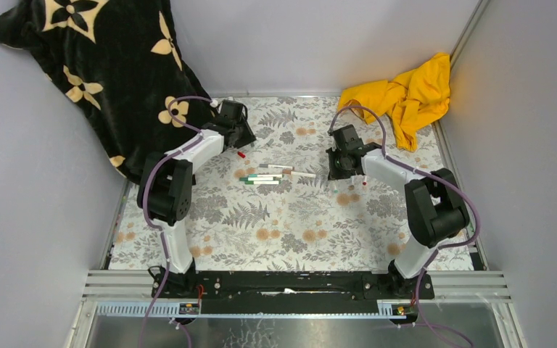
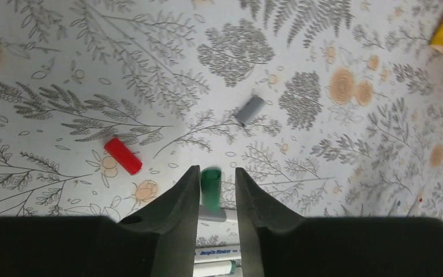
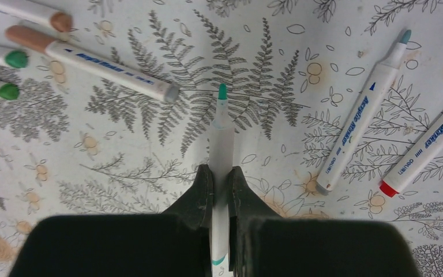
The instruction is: Open the pen caps
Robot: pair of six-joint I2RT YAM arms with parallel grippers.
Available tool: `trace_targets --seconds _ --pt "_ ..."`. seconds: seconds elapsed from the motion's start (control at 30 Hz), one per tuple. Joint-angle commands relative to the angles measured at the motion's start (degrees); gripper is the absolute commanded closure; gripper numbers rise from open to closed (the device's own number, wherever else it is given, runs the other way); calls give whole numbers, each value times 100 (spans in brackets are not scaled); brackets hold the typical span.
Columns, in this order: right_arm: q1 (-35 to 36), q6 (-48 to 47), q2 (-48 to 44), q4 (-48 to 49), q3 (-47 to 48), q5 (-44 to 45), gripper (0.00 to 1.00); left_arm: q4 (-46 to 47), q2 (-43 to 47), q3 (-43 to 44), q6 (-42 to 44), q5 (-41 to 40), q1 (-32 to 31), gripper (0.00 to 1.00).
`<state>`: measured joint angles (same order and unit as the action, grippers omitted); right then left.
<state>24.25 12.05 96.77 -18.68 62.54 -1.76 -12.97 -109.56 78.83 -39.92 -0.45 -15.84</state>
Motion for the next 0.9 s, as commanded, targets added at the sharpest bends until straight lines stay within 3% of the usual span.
trace_targets --seconds 0.0,0.13,0.47,0.87 --pt "-128 16 262 -39 338 359 100 -105 -255 -84 81 -304 71 60" --pt "-197 25 408 -31 364 466 100 -82 -385 -97 67 -278 80 52" --pt "-362 56 664 -114 361 776 98 34 -335 -181 -7 -321 106 51" --pt "-403 132 885 3 281 854 64 260 506 -517 -131 -255 107 49"
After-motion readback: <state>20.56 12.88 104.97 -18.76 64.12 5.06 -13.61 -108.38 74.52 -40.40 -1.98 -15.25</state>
